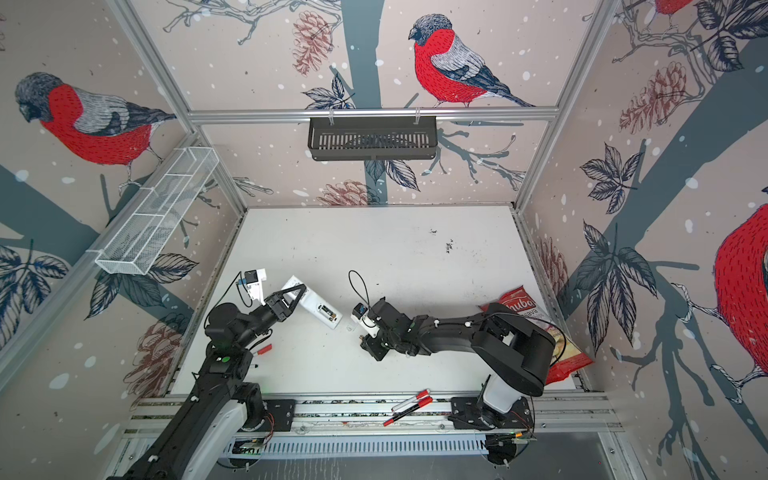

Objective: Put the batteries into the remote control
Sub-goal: 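Lower the right gripper and close it on the black-and-gold battery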

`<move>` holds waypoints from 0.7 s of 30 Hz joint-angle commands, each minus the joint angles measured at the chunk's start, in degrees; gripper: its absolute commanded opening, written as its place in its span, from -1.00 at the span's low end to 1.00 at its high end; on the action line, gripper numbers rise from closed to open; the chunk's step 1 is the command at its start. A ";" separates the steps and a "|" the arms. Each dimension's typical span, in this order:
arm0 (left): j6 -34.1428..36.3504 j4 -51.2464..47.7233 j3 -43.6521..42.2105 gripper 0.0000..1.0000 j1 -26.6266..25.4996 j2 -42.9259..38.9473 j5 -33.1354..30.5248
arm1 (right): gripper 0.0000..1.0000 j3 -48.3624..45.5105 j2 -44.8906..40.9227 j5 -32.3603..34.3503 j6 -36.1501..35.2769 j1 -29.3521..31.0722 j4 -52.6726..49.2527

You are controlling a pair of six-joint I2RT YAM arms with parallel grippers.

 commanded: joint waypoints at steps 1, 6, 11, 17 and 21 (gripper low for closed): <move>0.54 0.44 -0.04 -1.00 0.31 -0.35 1.17 | -0.35 1.50 1.27 2.51 -1.35 0.55 -2.37; 0.45 1.08 -0.14 -1.00 0.44 -0.16 1.25 | -0.36 3.70 3.19 4.62 -2.18 1.24 -5.78; 0.38 1.04 -0.17 -1.00 0.46 -0.37 1.39 | -0.37 6.38 5.49 5.76 -2.89 1.24 -8.22; 0.43 1.12 -0.17 -1.00 0.48 -0.37 1.35 | -0.41 8.47 6.95 7.31 -3.24 1.76 -12.11; 0.19 1.43 -0.24 -1.00 0.48 -0.35 1.35 | -0.40 8.51 6.37 7.64 -3.18 2.15 -13.90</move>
